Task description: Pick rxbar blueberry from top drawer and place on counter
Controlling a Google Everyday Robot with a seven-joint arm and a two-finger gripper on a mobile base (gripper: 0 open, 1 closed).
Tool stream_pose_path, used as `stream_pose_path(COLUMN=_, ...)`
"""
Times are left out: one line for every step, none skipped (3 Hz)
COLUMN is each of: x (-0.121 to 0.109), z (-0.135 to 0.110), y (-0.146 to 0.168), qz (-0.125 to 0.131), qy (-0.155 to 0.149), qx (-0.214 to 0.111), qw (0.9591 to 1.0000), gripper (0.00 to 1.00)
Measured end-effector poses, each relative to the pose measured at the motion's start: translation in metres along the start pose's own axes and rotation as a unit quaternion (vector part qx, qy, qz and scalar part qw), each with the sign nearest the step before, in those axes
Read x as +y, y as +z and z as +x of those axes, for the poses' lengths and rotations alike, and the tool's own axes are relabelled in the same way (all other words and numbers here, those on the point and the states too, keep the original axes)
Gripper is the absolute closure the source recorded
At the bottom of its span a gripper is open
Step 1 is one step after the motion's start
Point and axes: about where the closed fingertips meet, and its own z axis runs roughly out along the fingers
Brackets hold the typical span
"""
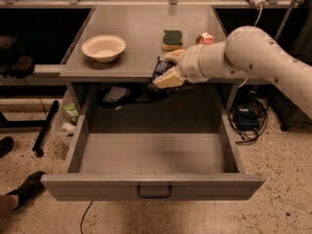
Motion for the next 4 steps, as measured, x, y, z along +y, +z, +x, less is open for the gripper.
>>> stream_pose_path(x=-0.029, z=-0.003, y=0.025, qz=-0.022, qy=0.016, qx=0.011, qw=0.9996, gripper=1.00)
stream_pose_path(x=-0.052, z=-0.005, y=0.047, qz=-0.038, qy=0.039, qx=0.023, qw=0.9983, gripper=1.00)
stream_pose_path(x=-0.067, z=-0.003, y=0.063, qz=-0.042, qy=0.070, qx=0.040, qw=0.9959, gripper=1.00)
stream_pose_path(x=-0.074, z=0.001, y=0.073, qz=-0.043, qy=0.095, qx=0.055, qw=0.9930, gripper=0.85)
